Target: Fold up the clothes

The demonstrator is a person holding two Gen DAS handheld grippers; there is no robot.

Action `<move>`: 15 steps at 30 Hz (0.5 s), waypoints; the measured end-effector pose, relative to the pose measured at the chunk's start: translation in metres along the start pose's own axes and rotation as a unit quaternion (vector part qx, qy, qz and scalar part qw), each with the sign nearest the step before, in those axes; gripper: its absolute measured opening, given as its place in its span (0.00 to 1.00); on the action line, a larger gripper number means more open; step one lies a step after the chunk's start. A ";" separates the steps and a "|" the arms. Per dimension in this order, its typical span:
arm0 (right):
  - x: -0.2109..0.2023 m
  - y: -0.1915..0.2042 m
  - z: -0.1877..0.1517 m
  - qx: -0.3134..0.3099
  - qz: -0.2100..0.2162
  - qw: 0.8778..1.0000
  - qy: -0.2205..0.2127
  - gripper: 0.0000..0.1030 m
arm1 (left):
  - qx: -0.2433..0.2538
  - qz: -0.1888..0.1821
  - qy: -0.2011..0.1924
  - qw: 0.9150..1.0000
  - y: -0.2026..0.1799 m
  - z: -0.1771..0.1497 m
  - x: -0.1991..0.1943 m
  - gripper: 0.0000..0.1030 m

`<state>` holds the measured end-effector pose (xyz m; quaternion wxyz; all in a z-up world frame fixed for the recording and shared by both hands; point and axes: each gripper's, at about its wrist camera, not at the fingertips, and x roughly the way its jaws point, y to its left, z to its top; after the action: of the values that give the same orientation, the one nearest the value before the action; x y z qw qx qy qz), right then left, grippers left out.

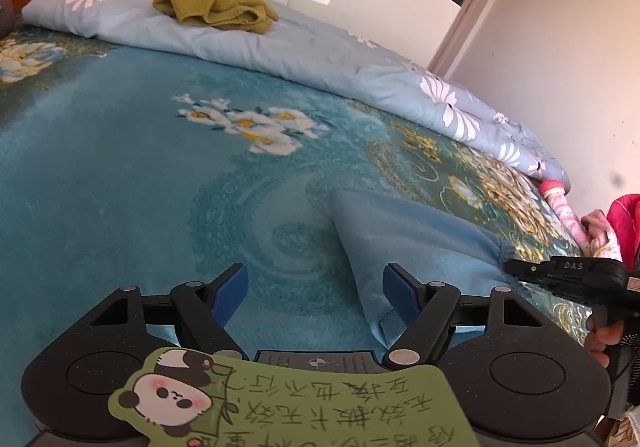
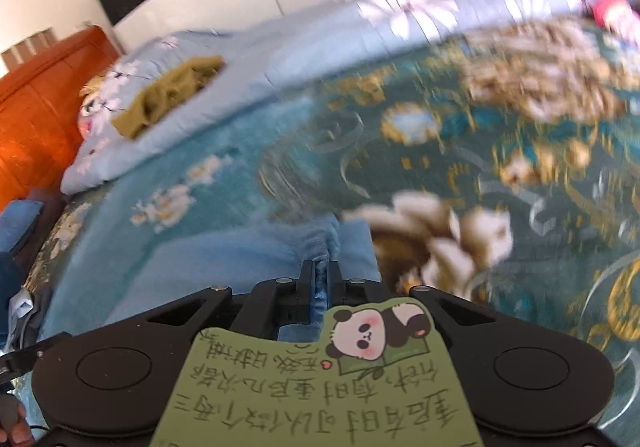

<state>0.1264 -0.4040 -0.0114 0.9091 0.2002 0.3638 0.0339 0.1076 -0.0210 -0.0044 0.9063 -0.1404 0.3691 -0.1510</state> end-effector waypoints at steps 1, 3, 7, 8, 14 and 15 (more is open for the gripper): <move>0.001 -0.001 -0.002 0.006 0.000 1.000 -0.001 0.04 | 0.001 0.000 0.002 1.000 -0.001 0.000 0.001 0.70; 0.003 -0.002 -0.004 0.007 -0.004 1.000 0.001 0.05 | 0.000 -0.002 0.007 1.000 -0.002 0.000 0.006 0.71; 0.001 0.001 -0.003 0.004 -0.010 1.000 0.004 0.14 | -0.021 -0.020 0.025 0.999 -0.004 0.002 0.023 0.71; -0.001 0.002 -0.002 0.005 -0.006 1.000 0.002 0.20 | -0.031 -0.028 0.032 0.999 -0.004 0.003 0.027 0.71; -0.020 -0.001 -0.004 -0.003 -0.001 1.000 -0.024 0.47 | -0.053 -0.052 0.051 0.996 -0.009 0.007 0.050 0.71; -0.021 -0.004 -0.006 -0.001 -0.004 1.000 -0.027 0.49 | -0.050 -0.055 0.051 0.996 -0.010 0.007 0.053 0.71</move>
<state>0.1064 -0.4102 -0.0034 0.9188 0.1989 0.3401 0.0248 0.1470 -0.0495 -0.0289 0.8683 -0.1978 0.4139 -0.1886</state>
